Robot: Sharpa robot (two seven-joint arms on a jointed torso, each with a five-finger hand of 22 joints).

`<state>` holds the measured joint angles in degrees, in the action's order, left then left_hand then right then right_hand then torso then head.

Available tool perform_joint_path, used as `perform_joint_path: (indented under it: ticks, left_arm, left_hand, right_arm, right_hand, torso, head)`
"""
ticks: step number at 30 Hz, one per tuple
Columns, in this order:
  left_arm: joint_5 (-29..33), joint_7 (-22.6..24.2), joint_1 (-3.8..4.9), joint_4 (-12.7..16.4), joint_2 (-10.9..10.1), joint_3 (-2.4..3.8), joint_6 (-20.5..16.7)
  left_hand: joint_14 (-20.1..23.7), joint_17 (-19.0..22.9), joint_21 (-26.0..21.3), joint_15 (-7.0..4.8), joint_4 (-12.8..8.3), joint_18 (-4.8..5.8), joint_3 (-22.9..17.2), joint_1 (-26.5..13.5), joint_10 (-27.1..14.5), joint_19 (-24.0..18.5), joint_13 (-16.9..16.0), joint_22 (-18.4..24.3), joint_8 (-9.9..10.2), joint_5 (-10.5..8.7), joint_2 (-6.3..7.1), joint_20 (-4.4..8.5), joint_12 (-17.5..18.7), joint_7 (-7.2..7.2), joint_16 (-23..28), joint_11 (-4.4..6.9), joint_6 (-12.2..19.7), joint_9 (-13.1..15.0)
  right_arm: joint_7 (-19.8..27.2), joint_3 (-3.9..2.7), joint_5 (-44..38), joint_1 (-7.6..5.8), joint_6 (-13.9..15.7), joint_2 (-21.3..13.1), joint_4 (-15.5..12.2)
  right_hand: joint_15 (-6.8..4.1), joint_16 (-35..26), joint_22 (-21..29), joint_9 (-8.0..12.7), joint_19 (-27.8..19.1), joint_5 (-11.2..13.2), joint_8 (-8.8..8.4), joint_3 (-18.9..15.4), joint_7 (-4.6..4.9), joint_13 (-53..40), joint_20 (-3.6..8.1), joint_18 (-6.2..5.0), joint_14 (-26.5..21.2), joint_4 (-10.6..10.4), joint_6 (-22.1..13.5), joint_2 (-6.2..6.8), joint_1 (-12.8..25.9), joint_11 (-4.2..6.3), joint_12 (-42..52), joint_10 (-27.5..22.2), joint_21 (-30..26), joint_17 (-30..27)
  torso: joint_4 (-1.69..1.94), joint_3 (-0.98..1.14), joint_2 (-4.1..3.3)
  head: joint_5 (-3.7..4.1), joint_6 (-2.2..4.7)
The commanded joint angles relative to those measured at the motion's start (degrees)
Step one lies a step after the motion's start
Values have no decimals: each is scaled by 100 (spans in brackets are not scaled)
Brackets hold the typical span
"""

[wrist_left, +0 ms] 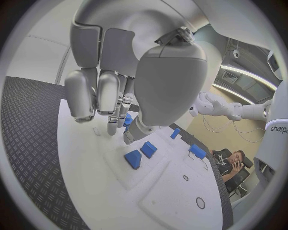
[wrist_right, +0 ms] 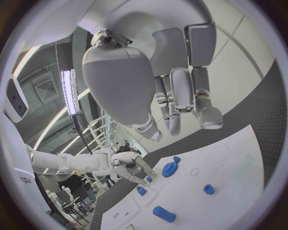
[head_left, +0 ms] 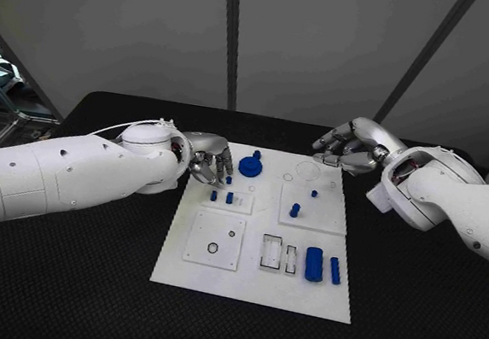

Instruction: Assemble the parts on the task board

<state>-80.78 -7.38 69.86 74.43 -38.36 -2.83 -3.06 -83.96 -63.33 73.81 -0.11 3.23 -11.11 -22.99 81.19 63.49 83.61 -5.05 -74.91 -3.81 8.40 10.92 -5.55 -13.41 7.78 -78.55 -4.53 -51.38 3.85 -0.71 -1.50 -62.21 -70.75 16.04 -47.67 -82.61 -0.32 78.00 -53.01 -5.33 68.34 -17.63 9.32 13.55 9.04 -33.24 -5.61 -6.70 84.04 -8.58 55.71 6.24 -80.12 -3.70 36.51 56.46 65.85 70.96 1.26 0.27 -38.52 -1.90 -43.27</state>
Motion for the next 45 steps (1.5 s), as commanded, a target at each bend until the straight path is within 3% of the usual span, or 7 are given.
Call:
perform_joint_path:
  ticks: [1,7,15,18,20,23,45]
  left_arm:
    - [-19,-55,7,15,-67,59,-110]
    - [737,14,6,19,-343,297,-394]
    - [3096,695,14,136,-837,395,-699]
    - [4421,1221,16,218,-985,402,-565]
    - [5153,1540,16,288,-1065,403,-477]
    - [5905,1898,15,399,-1164,404,-402]
    - [6845,2344,6,824,-1335,397,-341]
  left_hand:
    - [-20,-17,-41,21,4,742,29,-56,-28,-15,0,-738,9,-28,-7,-29,39,21,-29,-7,32,-2]
    - [-14,19,-188,32,21,715,5,-46,19,-63,-10,-675,-132,-27,-96,-29,45,111,-29,-27,-221,37]
    - [248,569,-1456,113,168,478,198,-232,29,-599,-32,-89,-261,-37,-128,-106,-20,192,230,-110,-492,38]
    - [1358,3117,-3087,165,222,204,193,-205,-120,-1349,5,703,-257,-30,-254,-155,8,273,1767,-183,-506,12]
    - [1584,3479,-4081,206,244,62,205,-180,-229,-1811,51,1244,-248,-33,-303,-191,34,318,2200,-230,-500,2]
    - [1781,3879,-4478,235,245,44,242,-134,-266,-1918,93,1584,-248,-35,-318,-207,7,344,2854,-241,-510,-1]
    - [1919,4352,-5033,264,208,66,283,-32,-277,-2021,120,2119,-281,-26,-382,-251,-70,364,3531,-271,-570,-1]
  right_arm:
    - [-293,-3,-568,-10,-306,-31,23]
    - [-475,2,-1610,35,-440,-137,23]
    - [-618,41,-2691,205,-431,-217,-129]
    - [-685,53,-3007,300,-420,-214,-173]
    - [-716,57,-3161,354,-401,-195,-184]
    - [-739,60,-3314,406,-381,-144,-177]
    - [-811,74,-3555,504,-607,189,-75]
  right_hand:
    - [6,-146,134,-7,-60,137,46,211,-33,673,8,-104,155,58,129,14,-143,-43,-754,262,-114,-172]
    - [-18,-164,44,3,16,318,-49,504,-75,1581,1,-81,202,241,406,114,-278,-39,-1723,598,-65,-162]
    - [-9,-120,-74,41,74,389,-198,563,-68,1898,-7,-57,221,270,389,206,-206,-44,-2066,728,16,-103]
    - [13,-127,-63,52,62,424,-243,550,-48,1984,-23,-58,217,247,374,257,-141,-75,-2174,697,5,-112]
    - [32,-140,-45,57,47,443,-268,548,-24,2046,-37,-60,212,236,372,284,-112,-99,-2250,663,-11,-130]
    - [65,-140,-44,65,41,472,-306,554,11,2148,-64,-60,211,232,365,315,-92,-143,-2370,590,-16,-131]
    - [117,23,-252,85,158,555,-461,746,80,2491,-132,-35,254,326,351,266,-195,-196,-2577,724,137,72]
  torso:
    - [9,-5,2]
    - [-12,10,7]
    - [-5,2,0]
    - [-4,1,-3]
    - [3,-1,-4]
    - [-1,-2,-8]
    - [-3,-5,-5]
  head:
    - [21,33]
    - [77,70]
    - [268,123]
    - [302,135]
    - [349,146]
    - [364,156]
    - [355,138]
